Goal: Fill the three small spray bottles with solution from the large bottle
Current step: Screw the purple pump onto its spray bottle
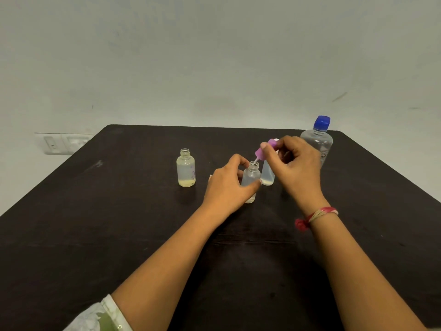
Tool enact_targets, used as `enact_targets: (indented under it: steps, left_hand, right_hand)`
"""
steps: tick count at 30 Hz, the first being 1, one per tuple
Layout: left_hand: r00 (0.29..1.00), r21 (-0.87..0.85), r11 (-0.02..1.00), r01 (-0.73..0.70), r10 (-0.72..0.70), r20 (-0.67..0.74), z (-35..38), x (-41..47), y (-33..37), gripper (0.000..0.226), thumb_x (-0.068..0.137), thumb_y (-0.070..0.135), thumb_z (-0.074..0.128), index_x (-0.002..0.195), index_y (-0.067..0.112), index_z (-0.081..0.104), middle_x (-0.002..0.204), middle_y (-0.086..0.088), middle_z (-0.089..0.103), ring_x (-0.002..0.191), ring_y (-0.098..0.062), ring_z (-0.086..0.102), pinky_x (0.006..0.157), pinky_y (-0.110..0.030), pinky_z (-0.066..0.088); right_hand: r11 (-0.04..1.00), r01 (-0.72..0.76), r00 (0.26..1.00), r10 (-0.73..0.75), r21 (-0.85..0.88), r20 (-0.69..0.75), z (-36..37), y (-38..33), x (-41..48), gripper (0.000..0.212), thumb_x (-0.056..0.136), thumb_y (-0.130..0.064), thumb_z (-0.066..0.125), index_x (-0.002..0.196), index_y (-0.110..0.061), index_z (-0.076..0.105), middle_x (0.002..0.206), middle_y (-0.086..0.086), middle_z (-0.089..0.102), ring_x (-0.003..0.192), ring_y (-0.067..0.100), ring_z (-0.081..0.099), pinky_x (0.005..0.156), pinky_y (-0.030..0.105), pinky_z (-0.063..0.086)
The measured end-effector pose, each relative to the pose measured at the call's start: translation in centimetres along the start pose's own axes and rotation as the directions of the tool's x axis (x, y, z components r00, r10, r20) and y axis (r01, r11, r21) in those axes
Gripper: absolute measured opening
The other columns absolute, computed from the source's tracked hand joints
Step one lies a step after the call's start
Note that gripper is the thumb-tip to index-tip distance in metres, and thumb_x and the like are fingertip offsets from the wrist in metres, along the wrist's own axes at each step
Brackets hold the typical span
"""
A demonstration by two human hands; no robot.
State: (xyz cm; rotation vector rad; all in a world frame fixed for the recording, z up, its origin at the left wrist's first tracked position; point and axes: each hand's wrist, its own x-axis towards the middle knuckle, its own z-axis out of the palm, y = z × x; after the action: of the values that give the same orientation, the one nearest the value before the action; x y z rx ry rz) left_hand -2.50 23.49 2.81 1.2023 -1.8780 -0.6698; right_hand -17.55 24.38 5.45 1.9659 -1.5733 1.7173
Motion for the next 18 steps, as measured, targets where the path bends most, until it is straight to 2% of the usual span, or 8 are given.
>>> enact_targets:
  steps: [3, 9, 14, 18]
  left_hand:
    - [1.000, -0.010, 1.000, -0.001, 0.001, 0.005, -0.04, -0.01, 0.00, 0.034, 0.079, 0.037, 0.072, 0.104, 0.026, 0.051, 0.091, 0.008, 0.068, 0.090, -0.009, 0.065, 0.084, -0.043, 0.054]
    - [1.000, -0.024, 1.000, 0.001, -0.001, 0.016, -0.17, 0.03, 0.02, 0.035, 0.080, 0.035, 0.072, 0.106, 0.023, 0.052, 0.096, 0.007, 0.067, 0.092, -0.008, 0.064, 0.083, -0.038, 0.055]
    - [1.000, -0.013, 1.000, 0.000, 0.001, 0.016, -0.19, 0.10, 0.05, 0.035, 0.080, 0.034, 0.072, 0.106, 0.022, 0.052, 0.096, 0.007, 0.066, 0.093, -0.010, 0.064, 0.083, -0.039, 0.055]
    - [1.000, -0.014, 1.000, 0.003, -0.003, 0.022, -0.29, 0.09, 0.10, 0.036, 0.080, 0.035, 0.072, 0.107, 0.022, 0.052, 0.098, 0.005, 0.067, 0.094, -0.011, 0.064, 0.083, -0.041, 0.055]
  right_hand:
    - [1.000, 0.006, 0.996, -0.008, 0.018, 0.089, 0.31, -0.16, -0.16, 0.017, 0.086, -0.031, 0.066, 0.082, -0.014, 0.065, 0.075, 0.000, 0.061, 0.068, 0.007, 0.057, 0.061, 0.016, 0.044]
    - [0.984, -0.114, 0.974, 0.083, 0.137, 0.213, 0.61, -0.32, -0.34, 0.010, 0.089, -0.019, 0.064, 0.094, -0.013, 0.070, 0.082, -0.003, 0.068, 0.078, 0.005, 0.064, 0.069, 0.015, 0.050]
    - [0.974, -0.159, 0.960, 0.113, 0.165, 0.258, 0.51, -0.44, -0.19, 0.007, 0.087, -0.015, 0.065, 0.092, -0.013, 0.070, 0.077, -0.006, 0.067, 0.073, -0.001, 0.062, 0.066, 0.010, 0.046]
    - [0.972, -0.165, 0.949, 0.111, 0.165, 0.294, 0.65, -0.37, -0.26, 0.008, 0.084, -0.016, 0.069, 0.089, -0.009, 0.069, 0.078, 0.002, 0.069, 0.073, 0.006, 0.064, 0.067, 0.013, 0.050]
